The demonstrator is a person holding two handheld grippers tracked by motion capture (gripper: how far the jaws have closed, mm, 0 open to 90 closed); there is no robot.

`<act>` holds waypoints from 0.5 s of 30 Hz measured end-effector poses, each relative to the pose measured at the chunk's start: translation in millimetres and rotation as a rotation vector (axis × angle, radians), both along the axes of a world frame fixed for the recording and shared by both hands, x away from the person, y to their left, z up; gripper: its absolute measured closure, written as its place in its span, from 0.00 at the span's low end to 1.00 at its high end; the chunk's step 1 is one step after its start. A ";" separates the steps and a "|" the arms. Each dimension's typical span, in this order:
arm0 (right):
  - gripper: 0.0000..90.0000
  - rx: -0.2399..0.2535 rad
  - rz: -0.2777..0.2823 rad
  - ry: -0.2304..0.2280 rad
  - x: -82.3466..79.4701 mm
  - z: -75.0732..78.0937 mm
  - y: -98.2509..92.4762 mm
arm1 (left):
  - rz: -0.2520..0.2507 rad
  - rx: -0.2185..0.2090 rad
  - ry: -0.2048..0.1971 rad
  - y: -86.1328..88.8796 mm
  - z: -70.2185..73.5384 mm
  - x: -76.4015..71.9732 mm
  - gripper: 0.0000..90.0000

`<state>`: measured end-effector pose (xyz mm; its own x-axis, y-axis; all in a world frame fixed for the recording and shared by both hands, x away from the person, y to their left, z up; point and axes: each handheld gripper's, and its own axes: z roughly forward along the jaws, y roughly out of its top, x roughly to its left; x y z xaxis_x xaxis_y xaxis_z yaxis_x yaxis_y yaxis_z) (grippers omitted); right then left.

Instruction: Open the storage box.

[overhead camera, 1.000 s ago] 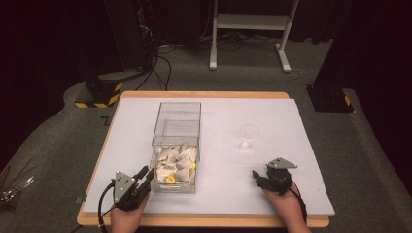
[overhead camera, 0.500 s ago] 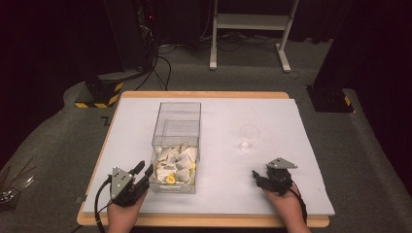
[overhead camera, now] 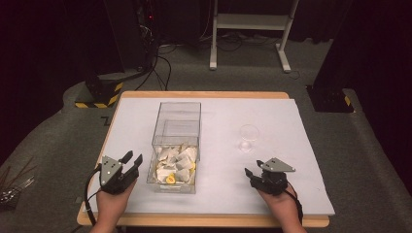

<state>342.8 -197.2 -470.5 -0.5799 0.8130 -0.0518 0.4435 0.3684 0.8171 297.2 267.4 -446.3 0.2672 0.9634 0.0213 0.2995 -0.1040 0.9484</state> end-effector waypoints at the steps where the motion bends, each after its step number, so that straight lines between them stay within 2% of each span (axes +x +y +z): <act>1: 0.48 -0.001 0.010 -0.007 -1.1 2.2 3.5 | -0.001 -0.006 0.012 3.0 -2.4 1.7 0.66; 3: 0.48 -0.033 0.037 -0.029 -2.3 5.2 10.9 | 0.004 -0.011 0.034 8.7 -8.8 3.9 0.67; 5: 0.50 -0.042 0.057 -0.038 -3.7 7.2 17.6 | 0.008 -0.005 0.057 13.7 -16.5 6.1 0.67; 11: 0.54 -0.004 0.110 -0.039 -3.8 11.2 33.7 | 0.010 0.031 0.108 22.1 -29.2 12.3 0.65; 12: 0.54 0.000 0.116 -0.041 -3.5 12.0 36.5 | 0.010 0.047 0.122 22.6 -31.2 13.7 0.64; 15: 0.53 0.011 0.125 -0.045 -2.3 15.4 43.2 | 0.000 0.058 0.150 25.1 -36.7 16.9 0.62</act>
<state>340.5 -154.0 -455.1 -0.6741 0.7351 -0.0718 0.3575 0.4098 0.8392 314.1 292.5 -483.0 0.2715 0.9617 0.0370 0.4375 -0.1576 0.8853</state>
